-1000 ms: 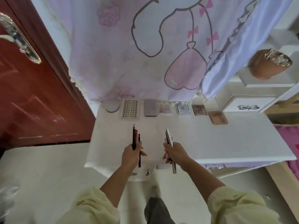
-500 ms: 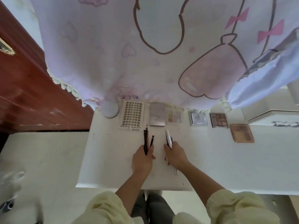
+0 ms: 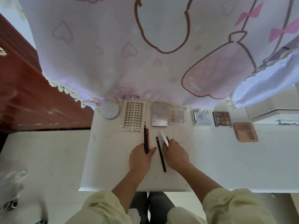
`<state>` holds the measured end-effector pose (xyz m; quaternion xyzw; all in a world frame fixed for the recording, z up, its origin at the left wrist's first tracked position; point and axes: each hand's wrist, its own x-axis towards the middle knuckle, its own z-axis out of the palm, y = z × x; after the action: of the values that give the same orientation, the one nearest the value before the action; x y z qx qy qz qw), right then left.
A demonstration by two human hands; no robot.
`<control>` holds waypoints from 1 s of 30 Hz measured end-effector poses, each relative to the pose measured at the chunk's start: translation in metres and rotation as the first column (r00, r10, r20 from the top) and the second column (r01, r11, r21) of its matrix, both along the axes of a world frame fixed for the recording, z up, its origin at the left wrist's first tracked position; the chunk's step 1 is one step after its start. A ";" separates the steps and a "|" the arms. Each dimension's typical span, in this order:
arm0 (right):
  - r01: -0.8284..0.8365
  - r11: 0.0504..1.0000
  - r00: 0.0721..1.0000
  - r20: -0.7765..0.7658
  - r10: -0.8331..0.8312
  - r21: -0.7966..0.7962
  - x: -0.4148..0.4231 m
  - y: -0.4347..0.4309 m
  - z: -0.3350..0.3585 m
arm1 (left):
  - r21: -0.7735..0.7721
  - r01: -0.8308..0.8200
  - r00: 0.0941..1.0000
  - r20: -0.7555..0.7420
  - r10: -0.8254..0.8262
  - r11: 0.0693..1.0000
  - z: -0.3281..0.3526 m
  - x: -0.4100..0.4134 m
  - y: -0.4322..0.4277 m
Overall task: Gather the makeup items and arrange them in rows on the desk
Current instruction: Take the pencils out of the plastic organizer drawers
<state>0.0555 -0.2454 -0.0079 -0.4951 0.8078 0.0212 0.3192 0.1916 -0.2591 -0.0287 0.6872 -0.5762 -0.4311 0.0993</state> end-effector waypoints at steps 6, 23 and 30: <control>-0.047 0.999 0.999 0.022 0.047 0.013 -0.006 0.001 -0.001 | 0.007 0.039 0.999 0.013 -0.039 0.999 -0.002 0.015 0.002; 0.157 0.987 0.985 -0.073 -0.154 0.037 -0.031 0.020 0.002 | -0.060 0.075 0.985 0.162 -0.064 0.995 0.006 0.054 0.013; 0.051 0.998 0.991 -0.126 -0.047 0.026 -0.020 0.025 -0.001 | -0.049 0.122 0.965 0.238 -0.107 0.991 0.009 0.060 0.019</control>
<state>0.0352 -0.2200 -0.0085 -0.4681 0.8378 0.0562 0.2754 0.2519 -0.2396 -0.0193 0.6956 -0.6358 -0.3334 0.0269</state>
